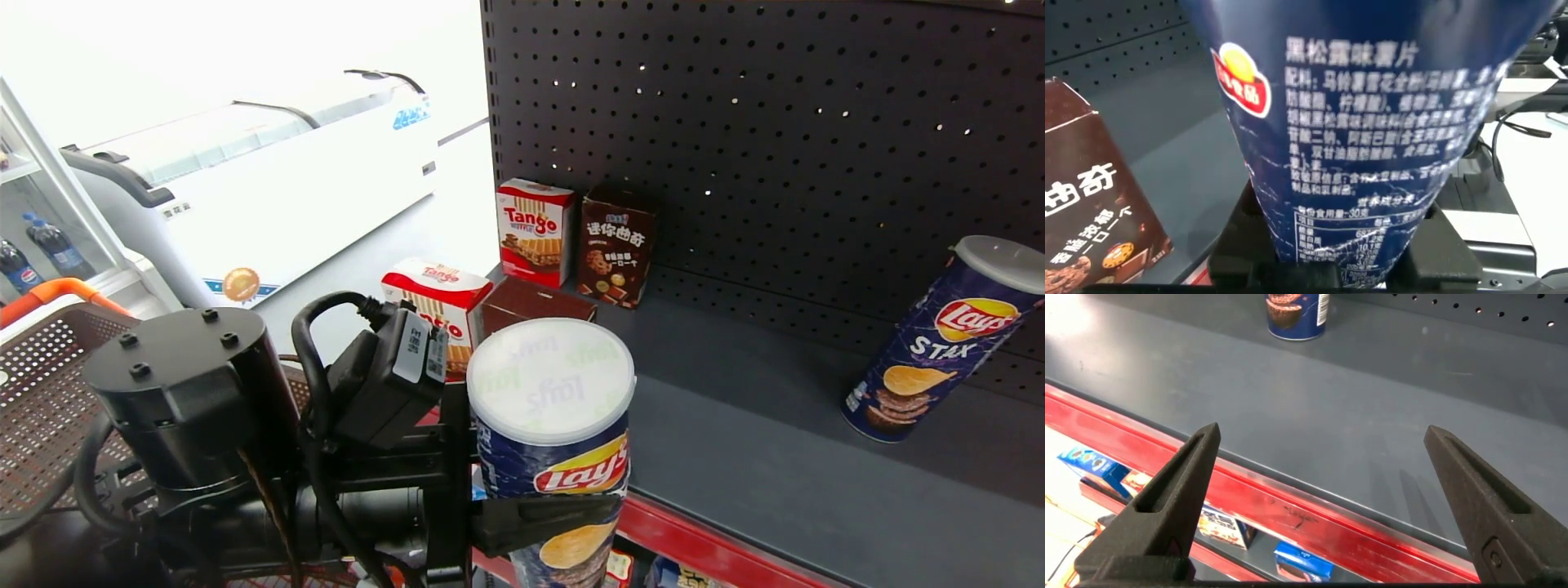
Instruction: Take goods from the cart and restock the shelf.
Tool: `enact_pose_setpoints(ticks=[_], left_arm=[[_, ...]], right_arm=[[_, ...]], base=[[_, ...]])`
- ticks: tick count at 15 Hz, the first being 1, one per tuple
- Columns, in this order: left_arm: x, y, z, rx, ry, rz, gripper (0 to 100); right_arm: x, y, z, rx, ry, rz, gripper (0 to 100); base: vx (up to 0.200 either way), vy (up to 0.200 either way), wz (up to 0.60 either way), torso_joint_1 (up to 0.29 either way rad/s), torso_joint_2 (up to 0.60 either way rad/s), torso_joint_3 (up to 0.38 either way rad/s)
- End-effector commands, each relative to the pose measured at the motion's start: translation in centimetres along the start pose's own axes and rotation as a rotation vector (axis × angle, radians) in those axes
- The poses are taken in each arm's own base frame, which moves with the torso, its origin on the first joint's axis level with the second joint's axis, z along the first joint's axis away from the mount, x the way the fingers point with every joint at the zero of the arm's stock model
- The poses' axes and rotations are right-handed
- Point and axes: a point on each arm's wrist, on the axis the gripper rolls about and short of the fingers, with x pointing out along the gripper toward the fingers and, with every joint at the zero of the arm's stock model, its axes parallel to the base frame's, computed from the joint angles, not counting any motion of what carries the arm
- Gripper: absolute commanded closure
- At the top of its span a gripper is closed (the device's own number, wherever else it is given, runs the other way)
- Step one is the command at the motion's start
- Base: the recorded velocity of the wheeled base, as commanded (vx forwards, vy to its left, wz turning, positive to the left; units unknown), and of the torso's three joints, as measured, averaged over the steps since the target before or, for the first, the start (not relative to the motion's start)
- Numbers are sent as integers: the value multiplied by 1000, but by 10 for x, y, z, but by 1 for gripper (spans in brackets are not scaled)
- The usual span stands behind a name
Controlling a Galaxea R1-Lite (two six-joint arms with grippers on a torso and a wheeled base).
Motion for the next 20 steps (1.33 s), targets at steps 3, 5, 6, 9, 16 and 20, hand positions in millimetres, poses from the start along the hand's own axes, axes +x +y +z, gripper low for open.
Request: enact_pose_setpoints(ticks=[3, 5, 6, 9, 16, 20], left_arm=[[0, 1, -1, -2, 2, 2, 100], [-1, 2, -1, -3, 3, 7, 100], [-1, 2, -1, -3, 3, 7, 100], [-1, 2, -1, -3, 3, 8, 100], [-2, 1, -3, -5, 6, 11, 100], [-3, 1, -3, -5, 6, 11, 100]], right_arm=[[0, 0, 0, 0, 0, -1, 0], [0, 0, 0, 0, 0, -1, 0], [0, 0, 0, 0, 0, -1, 0], [0, 0, 0, 0, 0, -1, 0], [0, 0, 0, 0, 0, -1, 0], [0, 0, 0, 1, 0, -1, 0]], base=[[0, 0, 0, 0, 0, 0], [0, 0, -600, 2, 2, 5], [0, 0, -600, -7, 2, 7], [0, 0, -600, 4, 4, -2], [0, 0, -343, 3, 0, 1], [0, 0, -150, 1, 1, 1]])
